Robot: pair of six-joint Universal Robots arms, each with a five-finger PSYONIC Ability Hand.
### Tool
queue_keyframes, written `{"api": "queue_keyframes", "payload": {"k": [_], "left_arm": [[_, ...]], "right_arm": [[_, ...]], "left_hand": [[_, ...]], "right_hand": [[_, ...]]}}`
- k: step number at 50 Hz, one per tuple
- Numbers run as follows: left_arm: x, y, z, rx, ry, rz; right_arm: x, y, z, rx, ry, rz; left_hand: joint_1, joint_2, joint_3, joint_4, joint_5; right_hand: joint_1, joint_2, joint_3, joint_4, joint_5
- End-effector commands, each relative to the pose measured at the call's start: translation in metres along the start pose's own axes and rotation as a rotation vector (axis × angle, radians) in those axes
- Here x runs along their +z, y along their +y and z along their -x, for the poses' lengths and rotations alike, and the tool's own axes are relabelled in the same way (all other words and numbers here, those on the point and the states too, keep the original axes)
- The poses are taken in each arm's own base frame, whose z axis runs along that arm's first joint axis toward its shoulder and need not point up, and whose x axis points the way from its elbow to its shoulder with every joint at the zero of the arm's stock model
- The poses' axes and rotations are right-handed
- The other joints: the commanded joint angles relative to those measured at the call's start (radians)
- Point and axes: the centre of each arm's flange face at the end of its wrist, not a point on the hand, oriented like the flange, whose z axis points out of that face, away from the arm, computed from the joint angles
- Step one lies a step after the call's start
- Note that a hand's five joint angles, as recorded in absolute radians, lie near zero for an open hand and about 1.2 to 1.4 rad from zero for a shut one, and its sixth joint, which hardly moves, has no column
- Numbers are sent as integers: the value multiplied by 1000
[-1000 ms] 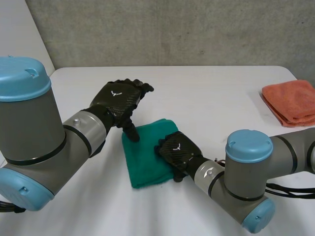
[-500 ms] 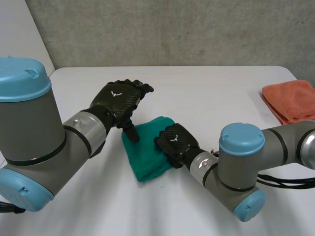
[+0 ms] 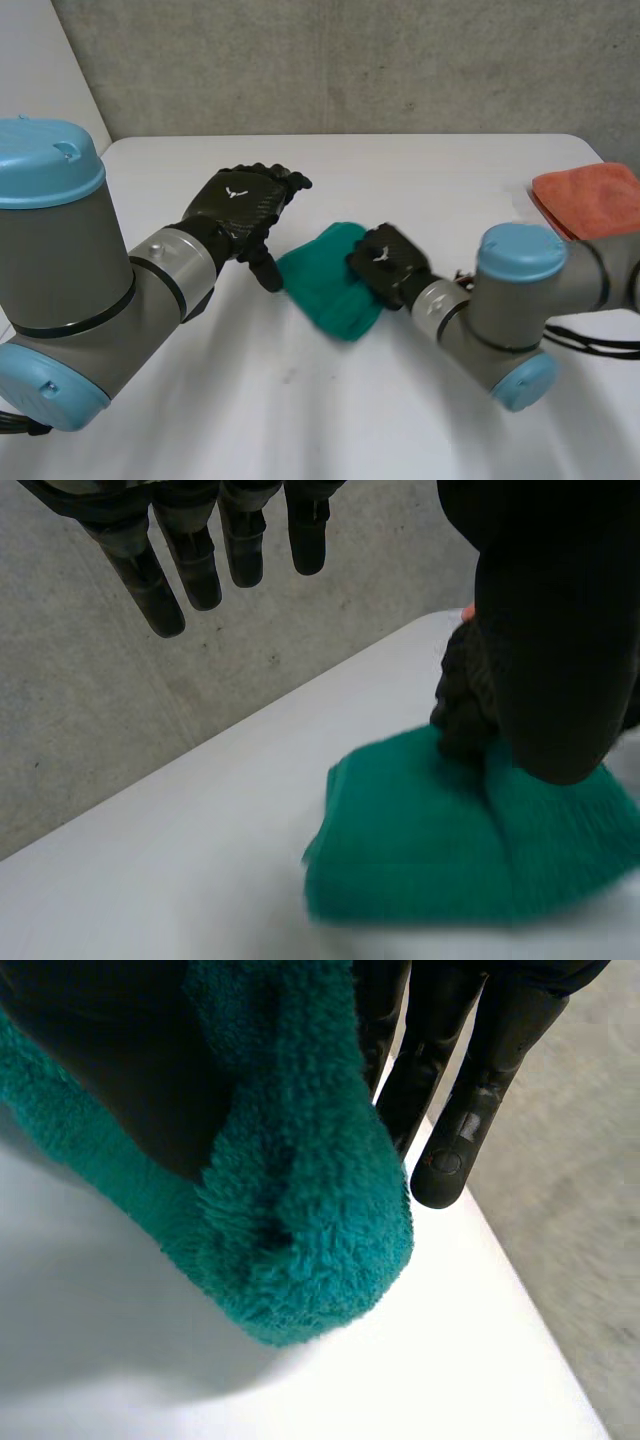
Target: Fold the laundry.
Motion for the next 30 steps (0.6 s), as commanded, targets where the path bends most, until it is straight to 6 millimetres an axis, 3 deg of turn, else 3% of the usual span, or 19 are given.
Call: {"api": "queue_keyframes", "payload": {"k": [1,9,21,30], "left_arm": [[0,0,0,0,1,-1],[0,1,-1,-1,3,2],[1,4,-2,0,4,12],[2,4,-3,1,7,9]], "right_arm": [[1,38,-54,-2,84,44],[-7,72,-102,-28,164,89],[-18,122,-148,-108,247,185],[-14,136,-173,-156,296,189]], "left_hand": [[-4,-26,-32,-25,-44],[-4,-26,-32,-25,-44],[-4,-26,-32,-25,-44],[-4,-26,-32,-25,-44]], "right_hand": [[482,228,238,209,283],[482,228,238,209,283],[482,228,238,209,283],[482,228,238,209,283]]}}
